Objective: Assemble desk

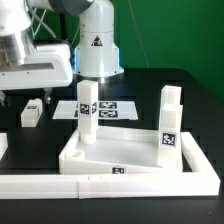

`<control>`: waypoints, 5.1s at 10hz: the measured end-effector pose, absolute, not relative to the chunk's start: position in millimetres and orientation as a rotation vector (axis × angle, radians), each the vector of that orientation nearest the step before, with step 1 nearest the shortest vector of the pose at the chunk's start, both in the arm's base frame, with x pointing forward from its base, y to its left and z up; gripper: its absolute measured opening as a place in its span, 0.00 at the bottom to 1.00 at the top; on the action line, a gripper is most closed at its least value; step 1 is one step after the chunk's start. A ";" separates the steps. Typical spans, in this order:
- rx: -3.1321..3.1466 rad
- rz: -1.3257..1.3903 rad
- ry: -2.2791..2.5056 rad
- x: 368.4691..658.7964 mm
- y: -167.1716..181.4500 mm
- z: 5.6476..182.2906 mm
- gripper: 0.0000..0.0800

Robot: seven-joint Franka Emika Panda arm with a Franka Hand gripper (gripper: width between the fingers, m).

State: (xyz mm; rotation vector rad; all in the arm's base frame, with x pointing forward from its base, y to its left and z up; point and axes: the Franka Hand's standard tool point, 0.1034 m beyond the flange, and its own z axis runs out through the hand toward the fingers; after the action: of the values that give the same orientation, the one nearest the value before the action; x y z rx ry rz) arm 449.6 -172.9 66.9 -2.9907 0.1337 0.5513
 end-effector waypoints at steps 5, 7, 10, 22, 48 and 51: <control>-2.801 1.029 0.088 428.5 -167.8 53.2 0.81; -2.753 1.244 0.067 420.5 -183.7 33.0 0.81; -2.735 1.294 0.072 421.2 -185.6 27.3 0.81; -2.661 1.403 0.115 386.7 -184.8 7.3 0.36; -2.948 -0.387 0.420 578.2 -127.2 194.3 0.36; -3.006 -0.735 0.468 584.1 -120.6 191.2 0.36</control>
Offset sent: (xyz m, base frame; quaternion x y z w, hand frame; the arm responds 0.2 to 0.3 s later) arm 0.0000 0.0000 0.0000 0.0000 -0.1296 0.0000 0.9916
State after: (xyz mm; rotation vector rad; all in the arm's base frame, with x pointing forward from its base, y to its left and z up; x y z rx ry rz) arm 584.1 -120.6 191.2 -3.0061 0.4679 -0.7347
